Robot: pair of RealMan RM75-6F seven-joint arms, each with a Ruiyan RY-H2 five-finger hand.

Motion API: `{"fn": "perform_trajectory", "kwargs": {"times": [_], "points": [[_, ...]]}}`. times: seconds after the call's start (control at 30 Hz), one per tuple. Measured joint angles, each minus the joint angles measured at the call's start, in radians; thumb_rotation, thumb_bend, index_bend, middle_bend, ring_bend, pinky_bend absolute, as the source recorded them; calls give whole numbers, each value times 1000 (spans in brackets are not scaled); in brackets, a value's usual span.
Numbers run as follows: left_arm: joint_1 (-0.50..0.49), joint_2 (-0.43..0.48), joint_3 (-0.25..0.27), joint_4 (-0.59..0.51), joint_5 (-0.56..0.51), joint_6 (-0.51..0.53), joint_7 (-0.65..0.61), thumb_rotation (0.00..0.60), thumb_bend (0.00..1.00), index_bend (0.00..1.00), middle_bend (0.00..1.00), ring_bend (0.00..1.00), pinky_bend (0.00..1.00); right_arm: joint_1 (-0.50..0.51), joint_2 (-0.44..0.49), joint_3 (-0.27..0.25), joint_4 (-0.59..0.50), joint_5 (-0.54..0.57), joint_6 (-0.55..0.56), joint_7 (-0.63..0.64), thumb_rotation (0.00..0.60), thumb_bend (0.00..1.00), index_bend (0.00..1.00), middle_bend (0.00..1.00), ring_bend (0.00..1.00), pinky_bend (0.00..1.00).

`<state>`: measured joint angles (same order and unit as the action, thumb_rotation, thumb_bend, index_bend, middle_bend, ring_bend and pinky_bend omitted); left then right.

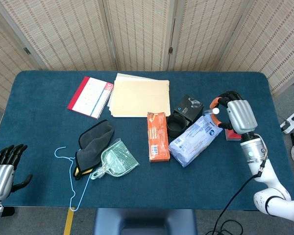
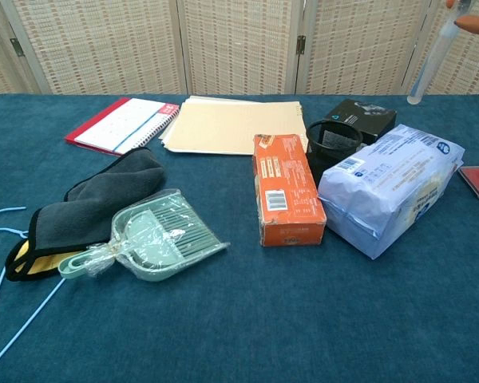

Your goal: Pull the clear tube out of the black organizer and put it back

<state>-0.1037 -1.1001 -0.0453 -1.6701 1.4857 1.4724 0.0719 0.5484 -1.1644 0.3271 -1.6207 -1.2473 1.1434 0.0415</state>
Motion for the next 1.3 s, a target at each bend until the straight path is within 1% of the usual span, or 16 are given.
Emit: {"fn": "perform_trajectory", "kwargs": {"times": [0.1, 0.2, 0.33, 0.43, 0.53, 0.6, 0.67, 0.83, 0.97, 1.1, 1.3], "points": [[2, 0, 0, 2, -1, 2, -4, 600, 305, 139, 128, 70, 108, 0, 6, 5, -20, 11, -22, 74, 600, 362, 631, 490, 258, 179], [3, 0, 1, 4, -1, 3, -6, 600, 305, 139, 128, 71, 108, -1, 23, 14, -50, 19, -65, 231, 600, 362, 631, 490, 258, 179], [3, 0, 1, 6, -2, 2, -8, 600, 306, 139, 128, 70, 108, -3, 57, 32, -89, 16, -135, 507, 600, 362, 631, 492, 258, 179], [2, -1, 2, 6, -1, 1, -6, 600, 305, 139, 128, 70, 108, -5, 80, 39, -99, 2, -177, 680, 600, 362, 631, 492, 258, 179], [0, -2, 1, 4, 1, 0, -3, 600, 305, 139, 128, 70, 108, -3, 85, 41, -95, -7, -188, 762, 600, 362, 631, 493, 258, 179], [-1, -1, 0, 2, 1, -1, 0, 600, 305, 139, 128, 70, 108, 1, 82, 42, -91, -7, -189, 763, 600, 362, 631, 492, 258, 179], [-1, 0, 0, 0, 2, 0, 1, 600, 304, 138, 128, 70, 108, 10, 75, 44, -84, -1, -192, 720, 600, 362, 631, 492, 258, 179], [2, 2, 0, -4, -1, 3, 4, 600, 305, 138, 128, 70, 108, 55, 35, 50, -54, 46, -208, 520, 600, 362, 631, 492, 258, 179], [3, 1, 2, -3, -2, 2, 5, 600, 305, 138, 128, 71, 108, 103, -13, 52, -15, 112, -229, 405, 600, 362, 631, 492, 258, 179], [5, 0, 2, 1, -8, 1, 1, 600, 305, 138, 128, 71, 108, 133, -63, 51, 33, 167, -244, 357, 600, 362, 631, 492, 258, 179], [4, -1, 2, 4, -7, -1, -1, 600, 305, 139, 128, 70, 108, 159, -118, 46, 97, 199, -267, 332, 600, 362, 631, 492, 258, 179]]}}
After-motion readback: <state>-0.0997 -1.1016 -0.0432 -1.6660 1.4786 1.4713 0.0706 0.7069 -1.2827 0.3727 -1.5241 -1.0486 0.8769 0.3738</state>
